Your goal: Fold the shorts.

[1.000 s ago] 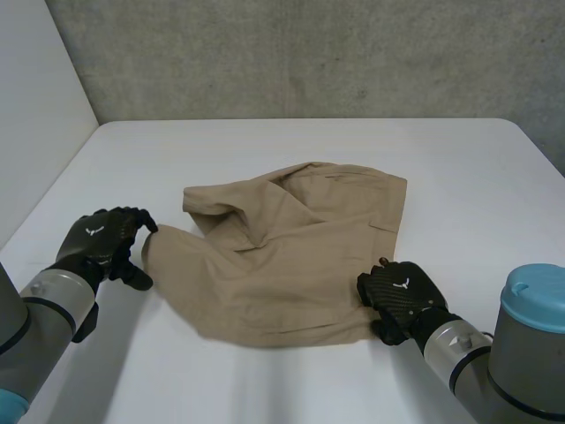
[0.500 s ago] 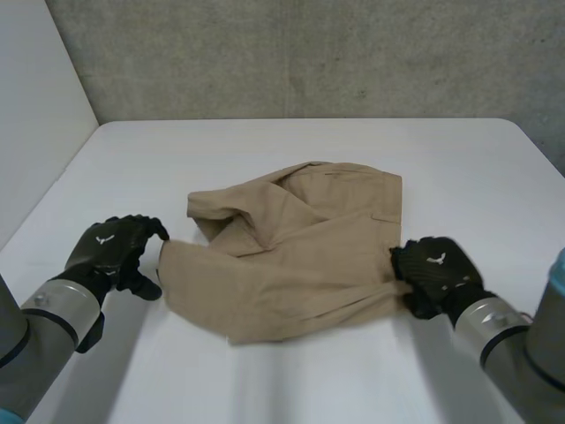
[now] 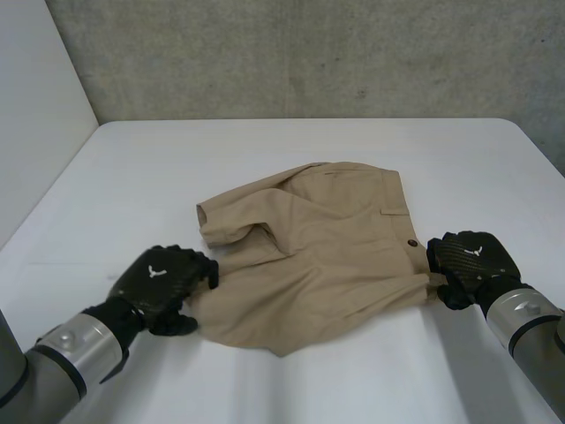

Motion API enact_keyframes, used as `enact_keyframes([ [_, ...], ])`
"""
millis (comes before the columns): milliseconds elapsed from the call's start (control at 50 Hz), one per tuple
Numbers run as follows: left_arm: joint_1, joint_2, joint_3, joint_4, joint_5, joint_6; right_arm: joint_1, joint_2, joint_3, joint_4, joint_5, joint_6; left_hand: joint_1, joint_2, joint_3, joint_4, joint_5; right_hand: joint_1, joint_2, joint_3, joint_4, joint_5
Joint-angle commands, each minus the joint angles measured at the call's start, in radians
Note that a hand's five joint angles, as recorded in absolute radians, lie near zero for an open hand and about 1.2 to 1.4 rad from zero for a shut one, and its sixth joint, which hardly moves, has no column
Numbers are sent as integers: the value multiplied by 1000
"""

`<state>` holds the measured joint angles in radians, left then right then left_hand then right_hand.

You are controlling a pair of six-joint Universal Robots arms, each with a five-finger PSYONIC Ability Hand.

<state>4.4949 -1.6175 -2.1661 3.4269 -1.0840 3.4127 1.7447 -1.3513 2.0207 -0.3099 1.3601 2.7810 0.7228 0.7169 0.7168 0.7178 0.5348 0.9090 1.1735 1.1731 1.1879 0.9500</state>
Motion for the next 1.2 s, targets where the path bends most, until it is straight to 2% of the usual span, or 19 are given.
enact_keyframes([
  [20, -43, 4, -26, 6, 42, 3, 2, 0, 6, 0, -3, 2, 104, 110, 110, 109, 118, 487, 223, 223, 208, 272],
  [200, -45, 102, -60, 150, 38, -33, 3, 0, 6, 0, -1, 0, 22, 28, 28, 27, 36, 487, 223, 223, 208, 272],
  [260, -52, 116, -63, 150, 42, -59, 1, -2, 6, 0, 0, 2, 28, 34, 34, 33, 41, 487, 223, 223, 208, 272],
  [400, -180, 96, -87, 124, 59, -73, -2, -3, 6, 0, 0, 2, 46, 51, 52, 50, 59, 487, 223, 223, 208, 272],
  [460, -184, 50, -84, 123, 56, -52, -2, -3, 7, 0, 0, 2, 51, 57, 57, 56, 65, 487, 223, 223, 208, 272],
  [560, -184, -19, -52, 121, 27, -4, 2, -2, 12, 0, -1, 2, 69, 75, 75, 74, 83, 487, 223, 223, 208, 272],
  [740, -169, -151, 14, 107, -135, 56, 7, -2, 12, 0, -3, 0, 34, 40, 40, 39, 48, 487, 223, 223, 208, 272],
  [900, -171, -203, 72, 109, -214, 60, 10, 0, 12, 0, -3, 0, 19, 25, 25, 24, 33, 487, 223, 223, 208, 272],
  [1020, -171, -243, 95, 109, -251, 62, 10, 0, 13, 0, -3, 0, -16, -10, -10, -11, -3, 487, 223, 223, 208, 272],
  [1200, -177, -255, 94, 107, -252, 62, 12, 0, 13, 0, -4, -4, -43, -37, -37, -38, -29, 487, 223, 223, 208, 272],
])
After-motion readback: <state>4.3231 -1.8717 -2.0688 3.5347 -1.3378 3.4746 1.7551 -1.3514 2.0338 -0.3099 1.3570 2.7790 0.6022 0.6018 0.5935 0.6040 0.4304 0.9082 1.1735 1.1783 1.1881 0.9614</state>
